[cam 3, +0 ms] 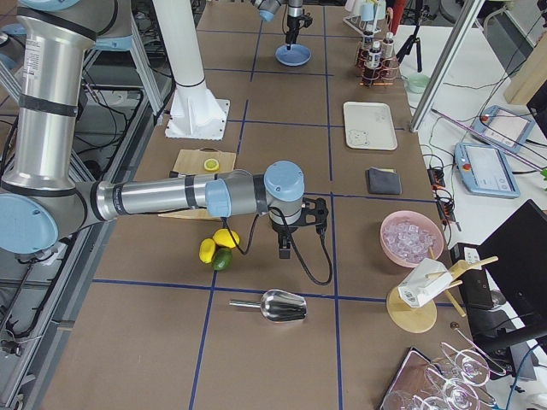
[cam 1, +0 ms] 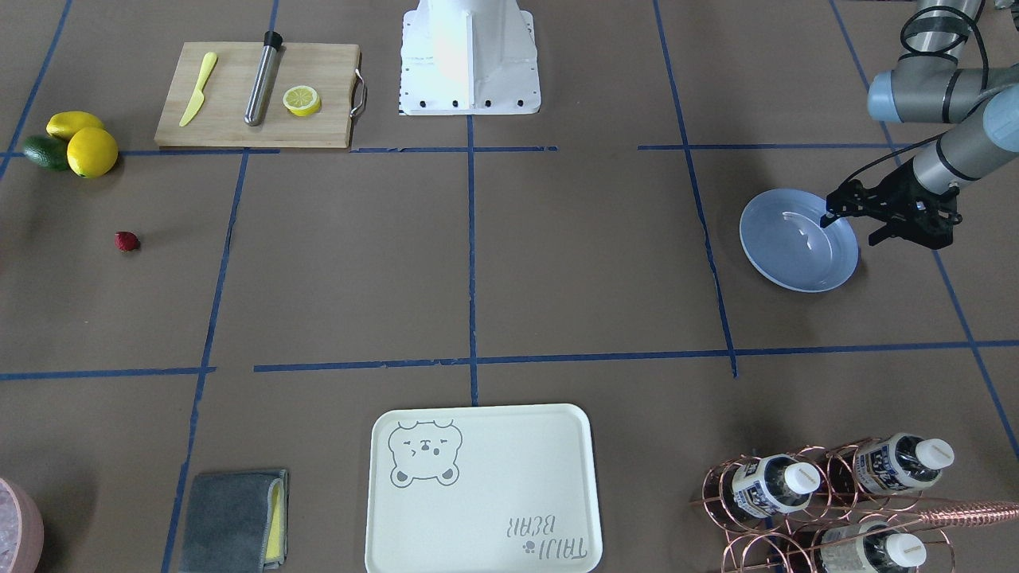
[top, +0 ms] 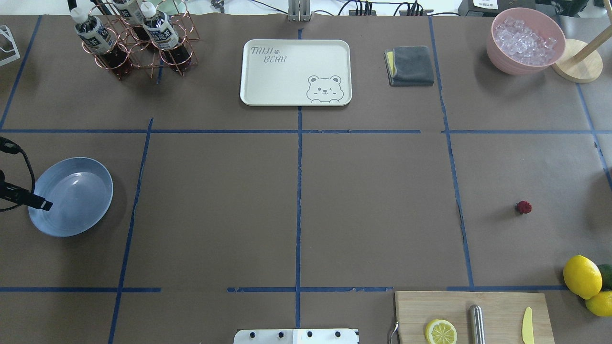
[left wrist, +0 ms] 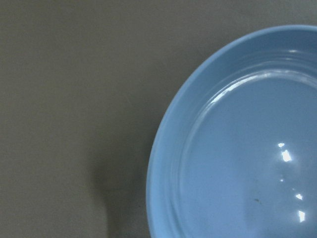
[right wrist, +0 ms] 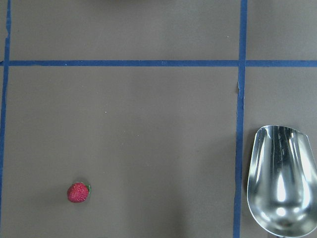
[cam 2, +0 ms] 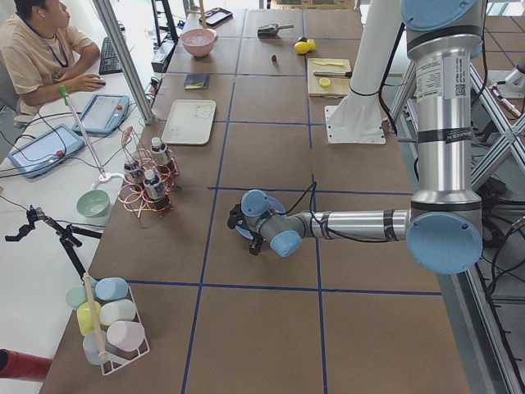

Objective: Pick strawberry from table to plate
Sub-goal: 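Reach the left gripper down to the rim of the light blue plate and grasp it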

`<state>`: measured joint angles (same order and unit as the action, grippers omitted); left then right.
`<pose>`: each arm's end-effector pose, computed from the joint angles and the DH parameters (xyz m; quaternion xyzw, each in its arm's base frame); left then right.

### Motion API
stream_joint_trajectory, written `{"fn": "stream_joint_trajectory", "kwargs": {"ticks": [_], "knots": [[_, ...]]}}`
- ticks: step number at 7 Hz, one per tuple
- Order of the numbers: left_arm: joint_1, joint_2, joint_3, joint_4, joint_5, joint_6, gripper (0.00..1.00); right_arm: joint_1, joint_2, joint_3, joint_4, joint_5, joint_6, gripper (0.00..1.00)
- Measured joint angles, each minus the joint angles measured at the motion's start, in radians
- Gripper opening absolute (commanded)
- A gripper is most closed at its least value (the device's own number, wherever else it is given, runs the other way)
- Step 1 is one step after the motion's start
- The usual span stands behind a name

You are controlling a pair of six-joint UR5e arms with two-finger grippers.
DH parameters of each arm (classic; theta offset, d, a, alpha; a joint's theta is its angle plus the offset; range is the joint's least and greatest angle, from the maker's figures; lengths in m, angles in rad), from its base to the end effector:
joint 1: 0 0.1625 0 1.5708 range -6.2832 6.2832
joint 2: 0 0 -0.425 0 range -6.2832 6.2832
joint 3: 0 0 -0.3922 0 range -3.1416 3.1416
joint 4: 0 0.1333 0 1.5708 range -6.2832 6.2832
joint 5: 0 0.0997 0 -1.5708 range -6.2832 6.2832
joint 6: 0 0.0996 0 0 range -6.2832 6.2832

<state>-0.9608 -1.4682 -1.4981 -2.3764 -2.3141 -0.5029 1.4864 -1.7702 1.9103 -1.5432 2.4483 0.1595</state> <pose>0.2132 -0.4201 0.6541 0.0629 0.4457 0.1598 0.8785 0.0217 -0.4164 0.5704 0.0238 -0.4294 -0.0017 0.9028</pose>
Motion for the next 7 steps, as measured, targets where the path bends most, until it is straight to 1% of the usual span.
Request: {"fn": "stream_joint_trajectory", "kwargs": {"ticks": [1,4,7], "knots": [[0.009,-0.004,0.001,0.000,0.003,-0.002,0.00,0.000,0.000,0.000,0.000,0.000,0.000,1.00],[0.013,-0.005,-0.025,0.001,-0.003,-0.010,0.00,0.000,0.000,0.002,0.001,0.001,0.000,1.00],[0.012,-0.002,-0.081,-0.001,-0.010,-0.091,0.00,0.000,0.000,0.005,0.002,0.001,0.000,1.00]]}}
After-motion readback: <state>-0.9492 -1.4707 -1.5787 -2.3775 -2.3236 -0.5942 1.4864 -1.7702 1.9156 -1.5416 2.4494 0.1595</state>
